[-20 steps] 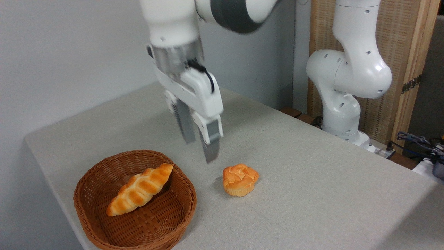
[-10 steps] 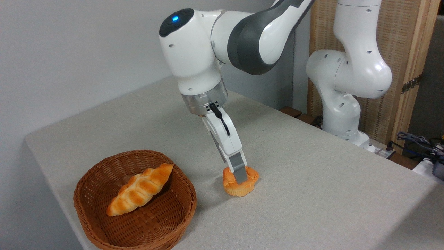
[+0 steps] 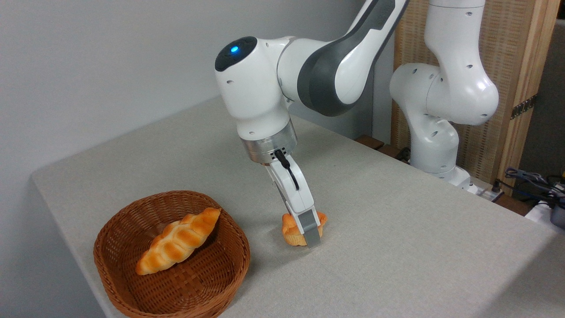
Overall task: Put bread into the basket
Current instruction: 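Close the gripper on the small orange bun and lift it, then carry the bun over the wicker basket and lower it inside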
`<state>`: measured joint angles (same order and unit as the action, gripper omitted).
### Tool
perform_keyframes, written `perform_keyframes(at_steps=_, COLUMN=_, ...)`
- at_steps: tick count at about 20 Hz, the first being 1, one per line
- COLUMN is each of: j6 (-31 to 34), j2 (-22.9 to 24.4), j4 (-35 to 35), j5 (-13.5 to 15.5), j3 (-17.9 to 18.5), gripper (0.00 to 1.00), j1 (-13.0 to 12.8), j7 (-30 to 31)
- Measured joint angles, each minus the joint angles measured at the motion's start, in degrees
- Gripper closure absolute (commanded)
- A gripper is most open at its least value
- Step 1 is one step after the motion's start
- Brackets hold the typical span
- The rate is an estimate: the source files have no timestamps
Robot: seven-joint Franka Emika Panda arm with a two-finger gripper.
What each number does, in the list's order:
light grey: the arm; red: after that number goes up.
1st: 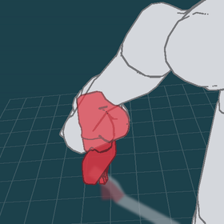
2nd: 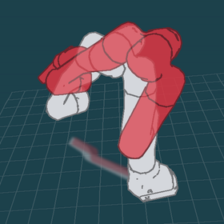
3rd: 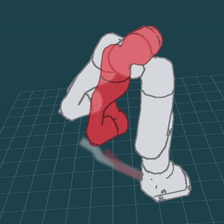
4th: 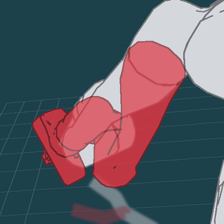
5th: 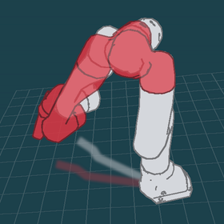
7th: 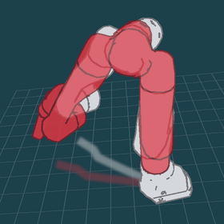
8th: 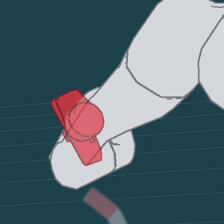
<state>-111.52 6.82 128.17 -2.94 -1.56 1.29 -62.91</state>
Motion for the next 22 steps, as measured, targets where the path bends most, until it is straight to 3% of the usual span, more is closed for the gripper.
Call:
perform_keyframes(at_steps=8, j6=-0.10, j2=0.06, j4=0.12, j5=0.00, j3=-0.02, gripper=0.61, j1=-0.05, j7=-0.01)
perform_keyframes(at_steps=18, j6=0.22, j2=0.08, j4=0.13, j5=0.00, j3=-0.10, gripper=0.61, j1=-0.11, j7=-0.03)
perform_keyframes(at_steps=20, j6=2.23, j2=0.16, j4=-0.73, j5=0.00, j3=-0.23, gripper=0.61, j1=-0.13, j7=-0.03)
perform_keyframes(at_steps=22, j6=8.75, j2=0.28, j4=-4.45, j5=0.02, j3=-0.36, gripper=0.61, j1=-0.23, j7=-0.06)
